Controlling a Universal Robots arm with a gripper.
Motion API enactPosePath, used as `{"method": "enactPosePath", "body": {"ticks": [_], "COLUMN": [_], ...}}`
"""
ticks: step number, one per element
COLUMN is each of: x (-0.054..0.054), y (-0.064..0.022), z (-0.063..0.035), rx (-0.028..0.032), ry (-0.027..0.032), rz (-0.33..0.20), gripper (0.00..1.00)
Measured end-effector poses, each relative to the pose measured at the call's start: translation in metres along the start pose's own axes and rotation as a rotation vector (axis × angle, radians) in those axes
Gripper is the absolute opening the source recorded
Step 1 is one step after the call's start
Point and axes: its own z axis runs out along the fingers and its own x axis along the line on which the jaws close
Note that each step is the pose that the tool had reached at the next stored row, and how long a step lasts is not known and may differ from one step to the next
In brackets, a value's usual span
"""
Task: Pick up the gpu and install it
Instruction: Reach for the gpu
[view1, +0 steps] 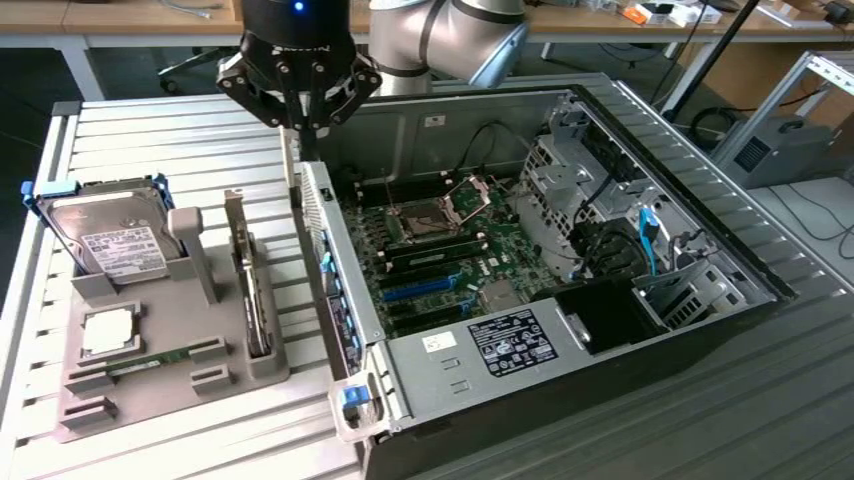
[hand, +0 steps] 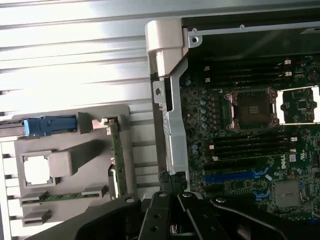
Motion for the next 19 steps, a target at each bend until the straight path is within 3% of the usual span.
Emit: {"method": "enactPosePath", "body": {"ticks": [4, 8, 14, 19], "x": [0.012, 0.034, 0.052, 0.072], "y": [-0.0002, -0.0005, -0.0006, -0.0009], "z": [-0.0002, -0.0005, -0.0006, -0.0006], "rx": [0.0000, 0.0001, 0.0004, 0.0004], "ry": [-0.0002, -0.0004, -0.0006, -0.0009], "rz": [0.003, 0.009, 0.013, 0.019], "gripper": [0.11, 0.11, 0.11, 0.11]}}
